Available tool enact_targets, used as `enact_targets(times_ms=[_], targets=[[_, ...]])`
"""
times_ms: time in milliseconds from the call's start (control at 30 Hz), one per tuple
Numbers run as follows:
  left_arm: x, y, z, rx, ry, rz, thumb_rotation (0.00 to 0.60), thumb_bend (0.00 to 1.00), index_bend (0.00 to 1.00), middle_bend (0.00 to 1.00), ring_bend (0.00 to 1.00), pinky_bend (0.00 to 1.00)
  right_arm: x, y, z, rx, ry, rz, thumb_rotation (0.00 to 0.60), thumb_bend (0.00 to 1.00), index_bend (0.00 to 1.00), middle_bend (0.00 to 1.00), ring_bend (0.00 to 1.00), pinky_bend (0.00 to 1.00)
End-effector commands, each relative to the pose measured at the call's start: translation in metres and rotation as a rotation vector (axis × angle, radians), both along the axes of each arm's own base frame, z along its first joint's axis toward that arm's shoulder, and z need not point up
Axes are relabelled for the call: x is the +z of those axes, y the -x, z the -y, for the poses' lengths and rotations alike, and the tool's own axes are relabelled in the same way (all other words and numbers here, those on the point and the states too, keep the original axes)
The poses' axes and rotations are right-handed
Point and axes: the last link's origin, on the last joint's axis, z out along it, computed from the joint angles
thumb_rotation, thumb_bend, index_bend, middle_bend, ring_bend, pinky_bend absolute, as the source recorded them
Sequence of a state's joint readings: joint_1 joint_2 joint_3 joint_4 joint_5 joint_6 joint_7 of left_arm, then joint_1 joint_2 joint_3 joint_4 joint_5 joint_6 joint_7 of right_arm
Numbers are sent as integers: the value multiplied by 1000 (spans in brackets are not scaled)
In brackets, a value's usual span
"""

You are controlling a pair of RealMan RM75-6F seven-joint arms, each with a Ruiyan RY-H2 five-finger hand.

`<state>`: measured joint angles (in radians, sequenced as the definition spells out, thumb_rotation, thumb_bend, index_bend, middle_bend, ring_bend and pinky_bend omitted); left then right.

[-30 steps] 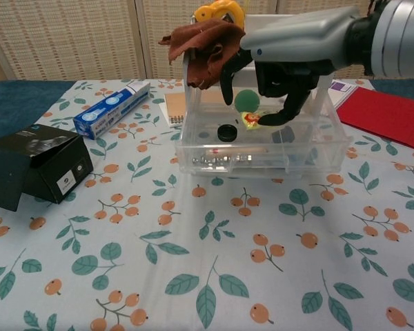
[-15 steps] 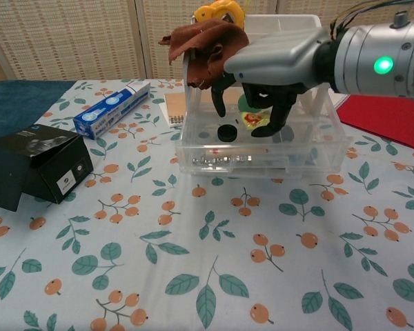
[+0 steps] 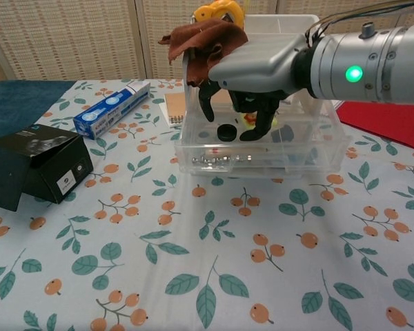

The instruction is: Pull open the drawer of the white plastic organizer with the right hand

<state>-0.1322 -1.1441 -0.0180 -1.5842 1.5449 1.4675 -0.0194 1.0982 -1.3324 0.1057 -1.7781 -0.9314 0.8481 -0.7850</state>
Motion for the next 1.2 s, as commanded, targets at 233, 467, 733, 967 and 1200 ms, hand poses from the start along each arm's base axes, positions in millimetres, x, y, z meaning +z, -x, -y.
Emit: enact_targets(times_ms=[233,467,733,967,1200], targets=[[1,1,0,4,-1,-2,600,205,106,23,75,108,-6,-2,3,3,-4,-29,600,293,343,979,979,1000],[0,2,-1,3,-1,-2,600,205,106,23,75,108,-8,-3,5,6,-1,-35,600,293,343,979,980,1000],[0,3,0,5,2,-1,600,205,106,23,75,108,-11,-4,4,12,1,-37,600,309,386,979,979,1000],[-1,3,0,4,2,0,600,205,106,23,75,108,-12,-4,4,19,6,-33,600,341,450,981,979,1000],[-1,4,0,6,2,-1,600,205,106,23,75,108,-11,-5,2,24,10,-23,600,392,518,984,980,1000]])
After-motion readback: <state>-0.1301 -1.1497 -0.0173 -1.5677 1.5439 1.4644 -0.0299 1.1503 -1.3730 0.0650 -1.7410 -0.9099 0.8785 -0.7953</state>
